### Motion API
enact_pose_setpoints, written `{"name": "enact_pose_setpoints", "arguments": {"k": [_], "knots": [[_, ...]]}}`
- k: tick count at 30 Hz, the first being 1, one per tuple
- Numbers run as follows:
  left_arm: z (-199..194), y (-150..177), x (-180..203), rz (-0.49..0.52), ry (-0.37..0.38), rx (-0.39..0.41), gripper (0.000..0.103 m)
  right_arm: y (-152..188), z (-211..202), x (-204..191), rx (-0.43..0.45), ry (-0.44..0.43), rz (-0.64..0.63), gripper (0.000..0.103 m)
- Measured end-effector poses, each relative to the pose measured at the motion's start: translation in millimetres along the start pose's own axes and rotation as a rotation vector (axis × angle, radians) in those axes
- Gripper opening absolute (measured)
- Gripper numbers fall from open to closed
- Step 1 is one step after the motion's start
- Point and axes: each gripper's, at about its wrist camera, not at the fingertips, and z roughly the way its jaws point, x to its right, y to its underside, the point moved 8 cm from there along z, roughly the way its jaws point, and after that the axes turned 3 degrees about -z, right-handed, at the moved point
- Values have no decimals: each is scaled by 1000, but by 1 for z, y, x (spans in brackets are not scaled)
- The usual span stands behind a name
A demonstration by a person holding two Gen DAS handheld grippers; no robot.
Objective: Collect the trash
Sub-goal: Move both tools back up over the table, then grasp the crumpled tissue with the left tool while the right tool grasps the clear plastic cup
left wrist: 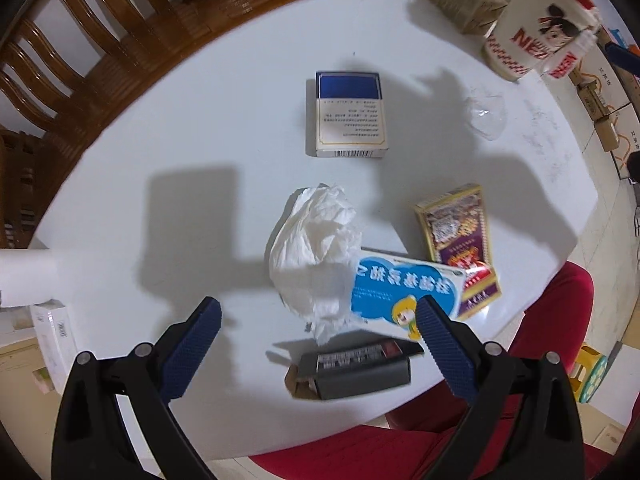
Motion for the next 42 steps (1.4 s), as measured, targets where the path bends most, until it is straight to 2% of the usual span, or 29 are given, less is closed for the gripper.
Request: {"name": "enact_pose_setpoints", "arguments": {"k": [14, 20, 28, 31, 33, 36, 38, 42], "knots": [[60, -16, -2, 11, 12, -75, 95, 29, 105, 6, -202, -22, -53, 96], [68, -23, -6, -6, 43, -72, 95, 39, 131, 12, -246, -3, -71, 96], [75, -32, -18, -52, 91, -62, 95, 46, 147, 20, -267, -25, -44, 96], [77, -35, -21, -70, 114, -52, 95, 47, 150, 22, -268, -35, -34, 93], [78, -36, -25, -78, 120, -47, 95, 48, 151, 23, -272, -39, -30, 85], [78, -36, -26, -74, 132, -39, 92, 52, 155, 27, -275, -42, -20, 83], [78, -34, -26, -71, 134, -39, 88, 54, 157, 27, -277, -49, -12, 82], [79, -18, -32, -73, 148, -35, 77, 53, 160, 29, -285, -53, -1, 70]]}}
